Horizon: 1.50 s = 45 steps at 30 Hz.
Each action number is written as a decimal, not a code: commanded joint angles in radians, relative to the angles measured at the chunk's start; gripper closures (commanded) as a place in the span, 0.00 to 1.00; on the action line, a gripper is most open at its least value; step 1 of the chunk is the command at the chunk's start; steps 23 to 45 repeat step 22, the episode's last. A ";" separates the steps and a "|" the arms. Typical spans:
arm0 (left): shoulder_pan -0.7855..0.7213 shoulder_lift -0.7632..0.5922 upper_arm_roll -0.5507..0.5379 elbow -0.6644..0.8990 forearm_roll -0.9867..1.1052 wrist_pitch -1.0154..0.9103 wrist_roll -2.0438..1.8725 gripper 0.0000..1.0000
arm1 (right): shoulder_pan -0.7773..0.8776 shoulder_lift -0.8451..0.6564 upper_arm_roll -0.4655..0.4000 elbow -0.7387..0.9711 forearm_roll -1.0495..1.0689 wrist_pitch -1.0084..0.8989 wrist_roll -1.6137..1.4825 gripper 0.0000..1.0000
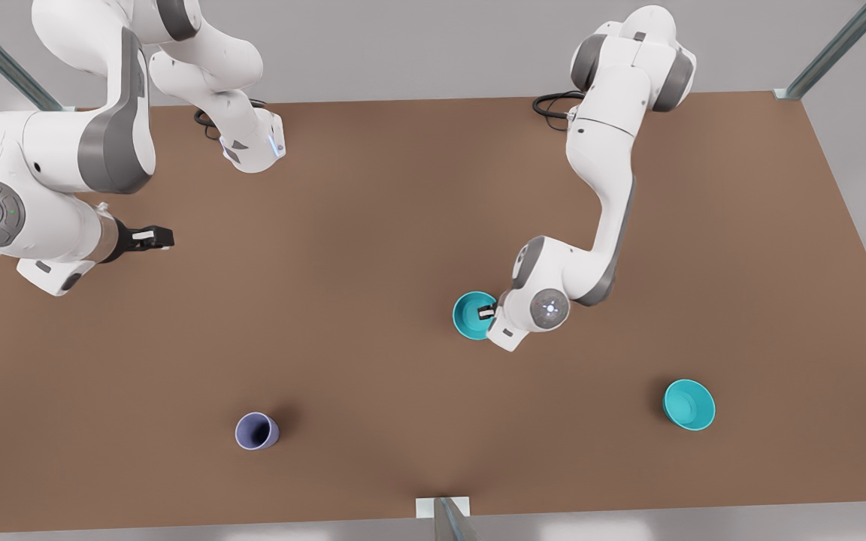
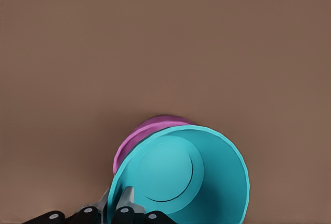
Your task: Stack the blue bowl on the pink bowl
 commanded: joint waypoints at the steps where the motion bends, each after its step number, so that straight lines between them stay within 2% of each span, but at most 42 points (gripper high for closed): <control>1: -0.002 0.000 -0.003 0.000 -0.004 0.003 -0.136 0.79 | 0.000 -0.001 0.000 0.000 0.001 0.001 -0.024 0.00; 2: -0.001 0.000 -0.011 0.000 -0.003 0.003 -0.136 0.79 | 0.000 0.000 0.000 0.000 0.001 0.002 -0.024 0.00; 3: 0.002 0.000 -0.011 0.000 -0.003 0.003 -0.134 0.57 | 0.000 0.000 0.000 0.000 0.001 0.001 -0.024 0.00; 4: 0.010 0.000 -0.011 0.000 -0.001 -0.002 -0.130 0.00 | 0.000 0.000 0.000 0.000 0.001 0.002 -0.023 0.00; 7: 0.062 -0.034 -0.014 0.000 0.065 -0.095 -0.125 0.00 | 0.000 0.000 0.000 0.000 0.001 0.002 -0.024 0.00; 9: 0.101 -0.133 -0.011 0.003 0.146 -0.270 -0.090 0.00 | 0.000 0.002 0.000 0.000 0.001 0.002 -0.024 0.00; 10: 0.153 -0.193 -0.009 0.068 0.164 -0.424 -0.036 0.00 | 0.000 0.002 0.000 0.000 0.001 0.002 -0.024 0.00; 11: 0.191 -0.194 -0.009 0.198 0.218 -0.552 0.066 0.00 | 0.000 0.000 0.000 0.000 0.001 0.002 -0.024 0.00; 14: 0.240 -0.226 -0.003 0.361 0.324 -0.775 0.345 0.00 | 0.000 -0.004 0.000 0.000 -0.001 0.013 -0.024 0.00; 15: 0.262 -0.314 0.002 0.347 0.345 -0.787 0.398 0.00 | 0.000 -0.004 0.000 0.000 -0.001 0.013 -0.024 0.00; 17: 0.323 -0.476 -0.009 0.189 0.365 -0.694 0.547 0.00 | 0.000 -0.003 0.000 0.002 0.001 0.013 -0.024 0.00; 45: 0.315 -0.480 -0.009 0.189 0.365 -0.681 0.541 0.00 | 0.000 0.000 0.000 0.002 0.002 0.013 -0.024 0.00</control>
